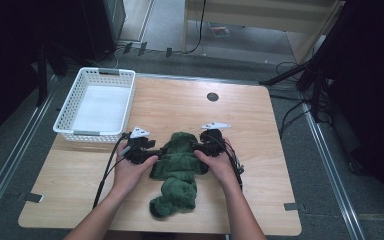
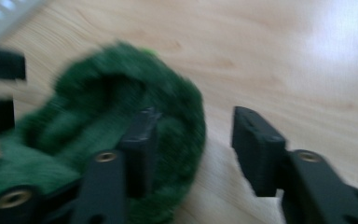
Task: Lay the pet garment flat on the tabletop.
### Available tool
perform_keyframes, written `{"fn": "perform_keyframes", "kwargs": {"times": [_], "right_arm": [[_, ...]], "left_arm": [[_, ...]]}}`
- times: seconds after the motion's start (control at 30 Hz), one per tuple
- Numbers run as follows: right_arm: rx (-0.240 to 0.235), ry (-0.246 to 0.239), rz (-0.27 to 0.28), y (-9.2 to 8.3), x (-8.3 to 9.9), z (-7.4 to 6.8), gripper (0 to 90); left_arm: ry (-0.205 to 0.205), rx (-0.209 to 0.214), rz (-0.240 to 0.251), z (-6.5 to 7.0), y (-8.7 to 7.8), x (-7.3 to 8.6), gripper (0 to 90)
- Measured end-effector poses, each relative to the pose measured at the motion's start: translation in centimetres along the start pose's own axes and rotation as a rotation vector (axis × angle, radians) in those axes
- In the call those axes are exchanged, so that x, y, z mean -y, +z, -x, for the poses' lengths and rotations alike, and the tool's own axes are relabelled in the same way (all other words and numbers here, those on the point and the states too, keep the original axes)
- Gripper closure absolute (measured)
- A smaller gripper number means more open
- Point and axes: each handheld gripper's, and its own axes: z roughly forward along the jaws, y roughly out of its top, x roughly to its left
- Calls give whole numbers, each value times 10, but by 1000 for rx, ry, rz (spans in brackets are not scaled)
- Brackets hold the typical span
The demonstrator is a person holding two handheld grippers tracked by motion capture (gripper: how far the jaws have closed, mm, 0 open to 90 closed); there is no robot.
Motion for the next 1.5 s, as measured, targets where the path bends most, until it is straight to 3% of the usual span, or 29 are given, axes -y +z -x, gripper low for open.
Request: {"fn": "perform_keyframes", "kwargs": {"times": [0.07,0.13,0.23,0.3,0.37,0.43,0.5,0.57,0.6,0.67,0.77,0.83,0.9,1.0,1.07,1.17,1.23,1.3,1.37,1.4,1.43,1.47,1.5], "right_arm": [[-18,38,-40,4,3,4,702],[-19,30,-27,4,6,6,824],[8,-24,47,-4,6,5,883],[43,-92,134,-16,4,2,890],[94,-132,181,-24,3,0,896],[130,-146,192,-29,5,0,897],[108,-148,151,-27,13,3,881],[82,-155,122,-24,19,5,811],[78,-145,115,-23,21,7,776],[55,-89,128,-23,23,12,681],[5,-7,141,-23,24,19,624],[6,6,127,-23,24,21,634],[-15,24,114,-21,25,25,697],[-42,35,106,-19,25,26,827],[-28,14,112,-20,26,24,873],[11,-53,135,-24,27,20,894],[30,-82,140,-25,30,21,897],[24,-100,116,-23,33,22,897],[50,-125,86,-20,36,21,879],[60,-125,76,-20,36,21,835],[58,-115,68,-21,36,22,756],[49,-103,58,-24,35,24,677],[40,-99,62,-28,34,27,632]], "left_arm": [[34,-19,-26,2,9,-3,434],[76,-28,-55,4,18,-5,522],[50,-14,-46,3,18,-9,792],[50,-53,-30,-1,17,-12,900],[35,-102,-27,-7,18,-13,900],[17,-127,-44,-13,20,-11,900],[-21,-72,-33,-15,20,-11,876],[-52,29,-4,-14,21,-13,697],[-52,51,1,-12,22,-14,629],[-13,36,-1,-5,29,-18,515],[19,31,-19,3,41,-25,463],[42,34,-45,6,48,-29,444],[78,29,-60,10,55,-30,453],[131,10,-78,15,60,-29,622],[136,-24,-87,15,59,-29,793],[139,-78,-73,11,54,-28,873],[139,-84,-60,8,50,-27,872],[167,-96,-76,8,50,-24,871],[183,-84,-87,9,49,-22,854],[175,-73,-89,9,49,-22,809],[153,-26,-94,7,47,-23,721],[155,8,-89,6,44,-23,645],[173,13,-83,5,41,-23,605]]}}
